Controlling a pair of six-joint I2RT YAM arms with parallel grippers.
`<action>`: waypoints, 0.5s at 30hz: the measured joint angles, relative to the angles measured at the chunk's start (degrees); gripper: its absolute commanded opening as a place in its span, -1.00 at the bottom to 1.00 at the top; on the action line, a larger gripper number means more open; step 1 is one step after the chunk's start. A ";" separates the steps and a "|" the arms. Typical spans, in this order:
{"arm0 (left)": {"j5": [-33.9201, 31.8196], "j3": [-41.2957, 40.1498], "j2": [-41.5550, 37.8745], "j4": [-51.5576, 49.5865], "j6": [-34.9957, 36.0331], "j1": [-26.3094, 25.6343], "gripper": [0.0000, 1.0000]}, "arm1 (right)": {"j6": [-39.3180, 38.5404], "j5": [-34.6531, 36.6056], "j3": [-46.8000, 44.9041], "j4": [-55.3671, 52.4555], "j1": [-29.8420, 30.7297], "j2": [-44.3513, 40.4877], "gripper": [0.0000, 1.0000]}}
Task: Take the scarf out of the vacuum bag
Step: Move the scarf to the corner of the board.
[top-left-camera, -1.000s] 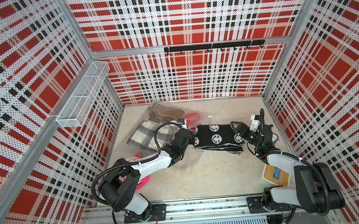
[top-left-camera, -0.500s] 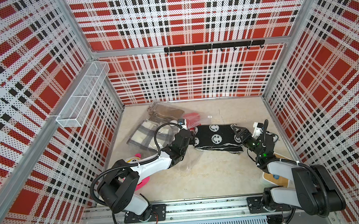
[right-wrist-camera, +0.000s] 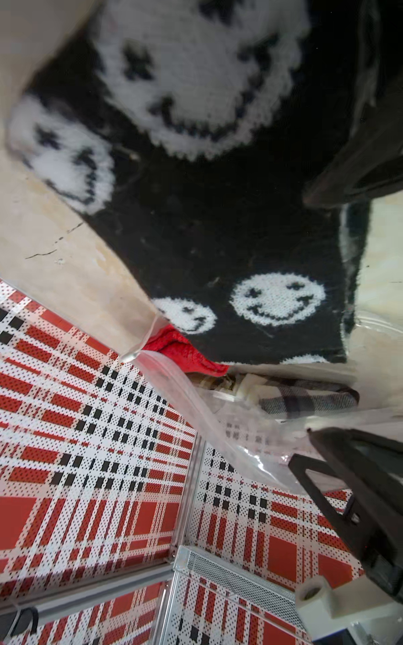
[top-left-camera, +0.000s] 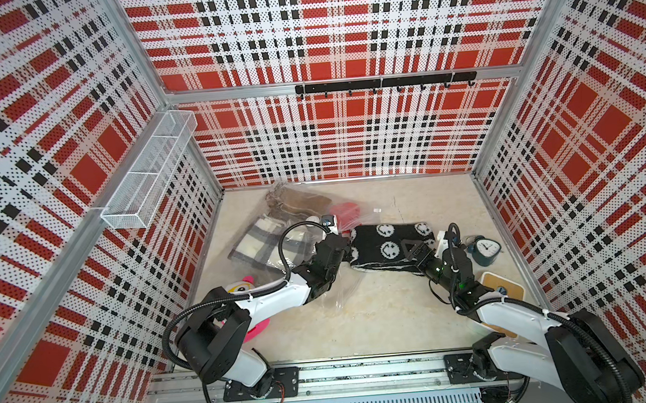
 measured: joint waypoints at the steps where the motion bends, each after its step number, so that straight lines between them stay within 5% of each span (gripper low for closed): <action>1: -0.04 0.00 0.00 -0.02 0.02 -0.09 -1.00 | 0.94 0.55 -0.68 0.20 0.81 0.11 1.00; 15: -0.28 0.00 0.02 -0.26 0.07 -0.68 -1.00 | 13.57 2.01 -2.32 15.19 5.18 18.78 1.00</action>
